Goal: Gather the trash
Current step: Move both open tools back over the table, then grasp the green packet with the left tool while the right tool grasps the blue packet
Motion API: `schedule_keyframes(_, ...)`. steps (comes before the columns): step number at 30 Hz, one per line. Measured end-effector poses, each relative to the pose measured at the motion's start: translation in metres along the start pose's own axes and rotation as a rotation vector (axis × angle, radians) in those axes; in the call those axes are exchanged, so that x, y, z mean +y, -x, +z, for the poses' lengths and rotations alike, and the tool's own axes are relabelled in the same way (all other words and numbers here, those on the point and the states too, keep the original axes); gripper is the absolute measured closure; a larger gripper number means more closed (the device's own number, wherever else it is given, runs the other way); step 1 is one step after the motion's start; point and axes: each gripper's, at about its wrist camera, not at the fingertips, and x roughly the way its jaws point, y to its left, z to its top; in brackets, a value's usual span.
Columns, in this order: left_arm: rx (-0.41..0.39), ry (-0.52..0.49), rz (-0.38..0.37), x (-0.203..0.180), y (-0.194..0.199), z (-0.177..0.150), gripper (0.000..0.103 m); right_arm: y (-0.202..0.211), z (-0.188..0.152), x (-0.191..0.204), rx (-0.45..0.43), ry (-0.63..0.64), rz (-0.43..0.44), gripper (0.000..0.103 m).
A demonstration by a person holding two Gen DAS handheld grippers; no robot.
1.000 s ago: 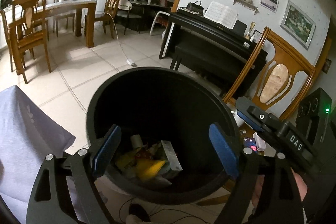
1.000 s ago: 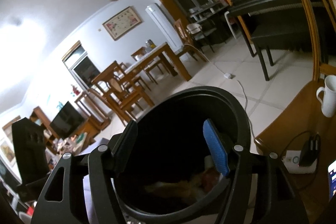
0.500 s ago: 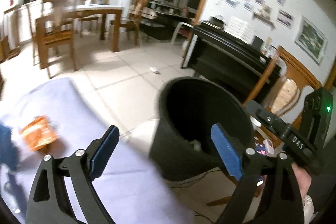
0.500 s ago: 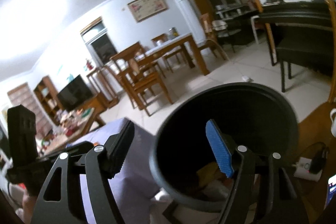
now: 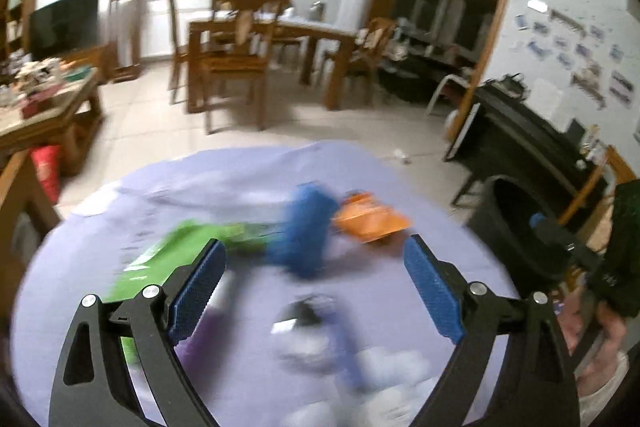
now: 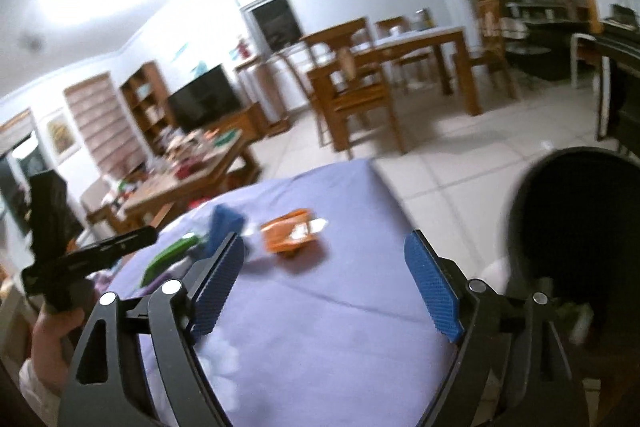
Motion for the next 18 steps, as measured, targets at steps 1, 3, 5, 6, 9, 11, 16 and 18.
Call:
schedule_keyframes(1,0.018,-0.008,0.033,0.013,-0.001,-0.002,0.013,-0.008,0.001,0.01,0.013,0.011,0.014,0.021)
schedule_keyframes(3,0.045,-0.02,0.067,0.031,-0.003,-0.006,0.013,-0.023,0.006,0.029,0.035,0.034,0.038,0.02)
schedule_keyframes(5,0.075,-0.022,0.085,0.049,-0.008,-0.009,0.013,-0.042,0.011,0.054,0.06,0.056,0.062,0.018)
schedule_keyframes(6,0.085,-0.02,0.086,0.056,-0.009,-0.009,0.013,-0.055,0.013,0.066,0.08,0.065,0.073,0.016)
schedule_keyframes(9,0.131,-0.014,0.073,0.076,-0.018,-0.013,0.013,-0.084,0.02,0.086,0.133,0.068,0.091,0.016)
schedule_keyframes(11,0.153,-0.014,0.068,0.085,-0.024,-0.015,0.013,-0.1,0.026,0.095,0.155,0.072,0.101,0.016)
schedule_keyframes(16,0.185,-0.03,0.023,0.099,-0.036,-0.018,0.013,-0.15,0.033,0.123,0.238,0.074,0.127,0.016)
schedule_keyframes(18,0.195,-0.03,0.02,0.102,-0.039,-0.02,0.013,-0.163,0.034,0.126,0.261,0.071,0.127,0.016)
